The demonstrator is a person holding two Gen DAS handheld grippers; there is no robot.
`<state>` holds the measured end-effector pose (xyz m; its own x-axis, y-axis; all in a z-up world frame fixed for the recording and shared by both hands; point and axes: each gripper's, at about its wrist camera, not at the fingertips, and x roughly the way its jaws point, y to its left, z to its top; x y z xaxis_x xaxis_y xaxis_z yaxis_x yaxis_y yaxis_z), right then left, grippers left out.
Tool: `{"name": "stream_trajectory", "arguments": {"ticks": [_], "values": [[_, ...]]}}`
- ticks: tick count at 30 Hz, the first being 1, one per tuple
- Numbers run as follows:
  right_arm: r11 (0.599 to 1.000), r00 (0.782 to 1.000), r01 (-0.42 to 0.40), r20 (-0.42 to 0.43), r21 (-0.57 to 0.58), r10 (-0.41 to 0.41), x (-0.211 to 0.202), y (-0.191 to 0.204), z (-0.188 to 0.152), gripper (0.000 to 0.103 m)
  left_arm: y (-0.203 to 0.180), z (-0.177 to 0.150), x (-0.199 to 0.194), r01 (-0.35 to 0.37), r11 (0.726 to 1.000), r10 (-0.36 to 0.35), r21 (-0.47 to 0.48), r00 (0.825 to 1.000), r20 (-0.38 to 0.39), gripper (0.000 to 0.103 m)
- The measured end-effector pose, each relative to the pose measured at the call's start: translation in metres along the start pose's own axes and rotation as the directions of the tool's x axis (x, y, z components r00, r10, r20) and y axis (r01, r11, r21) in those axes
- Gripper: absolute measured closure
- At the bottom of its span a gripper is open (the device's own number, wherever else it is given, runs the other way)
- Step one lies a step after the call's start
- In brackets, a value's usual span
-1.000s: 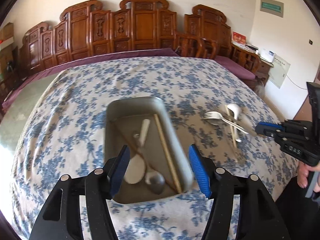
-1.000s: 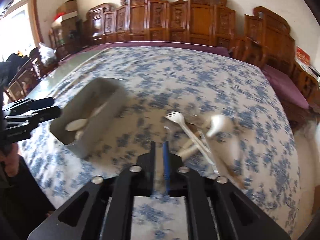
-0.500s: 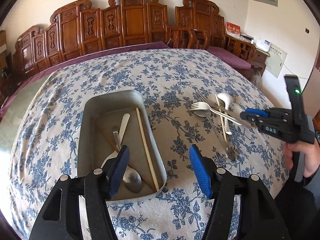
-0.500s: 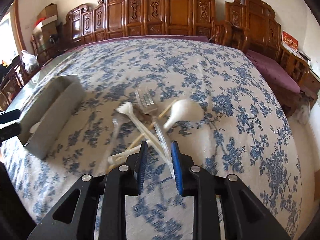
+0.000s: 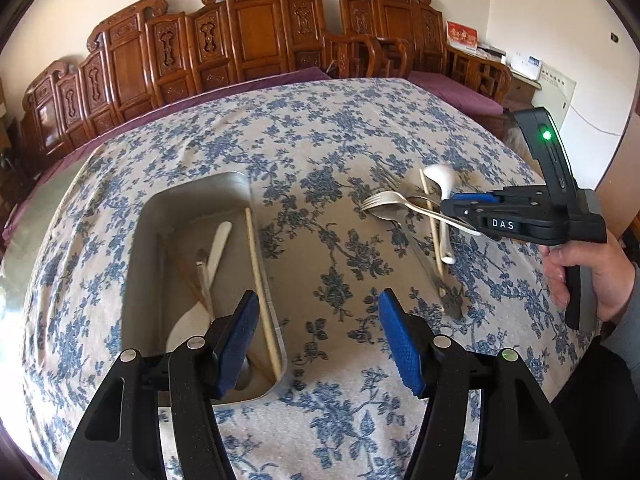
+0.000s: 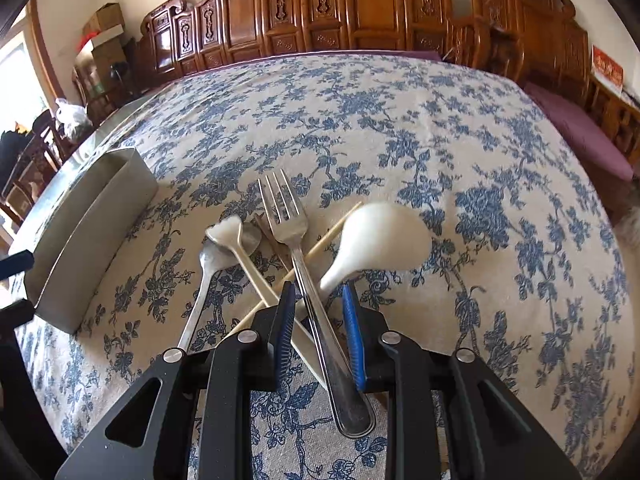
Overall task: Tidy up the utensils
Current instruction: 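Grasp a metal fork from the utensil pile with the right tool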
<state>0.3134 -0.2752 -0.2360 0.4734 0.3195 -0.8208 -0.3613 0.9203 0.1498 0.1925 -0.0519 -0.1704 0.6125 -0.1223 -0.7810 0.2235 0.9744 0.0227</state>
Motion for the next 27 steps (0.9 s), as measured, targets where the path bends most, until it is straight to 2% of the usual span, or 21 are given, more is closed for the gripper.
{"name": "stream_trajectory", "arguments": {"ticks": [3, 10, 14, 18, 21, 27], "values": [[0.999, 0.999, -0.042, -0.019, 0.007, 0.043, 0.001, -0.002, -0.003, 0.076, -0.008, 0.002, 0.004, 0.006, 1.0, -0.006, 0.004, 1.0, -0.009, 0.044], [0.999, 0.999, -0.046, -0.025, 0.004, 0.046, 0.0, -0.002, -0.005, 0.08, -0.019, 0.003, 0.006, 0.006, 1.0, -0.005, 0.023, 1.0, -0.019, 0.044], [0.999, 0.998, -0.048, -0.033, -0.004, 0.048, -0.003, 0.0, -0.004, 0.09, -0.02, 0.002, 0.004, 0.002, 1.0, -0.002, 0.024, 1.0, -0.021, 0.044], [0.998, 0.998, -0.049, -0.039, -0.03, 0.048, -0.006, 0.005, -0.006, 0.094, -0.021, 0.003, 0.004, 0.002, 1.0, -0.001, 0.022, 1.0, -0.022, 0.044], [0.998, 0.999, -0.05, -0.019, -0.043, 0.049, -0.014, 0.006, -0.007, 0.1, -0.022, 0.003, 0.004, 0.007, 1.0, -0.007, 0.021, 1.0, -0.025, 0.044], [0.999, 0.998, -0.044, 0.034, -0.016, 0.045, -0.028, -0.003, -0.006, 0.1, -0.026, 0.007, 0.013, 0.021, 1.0, -0.02, 0.008, 0.999, -0.039, 0.044]]}}
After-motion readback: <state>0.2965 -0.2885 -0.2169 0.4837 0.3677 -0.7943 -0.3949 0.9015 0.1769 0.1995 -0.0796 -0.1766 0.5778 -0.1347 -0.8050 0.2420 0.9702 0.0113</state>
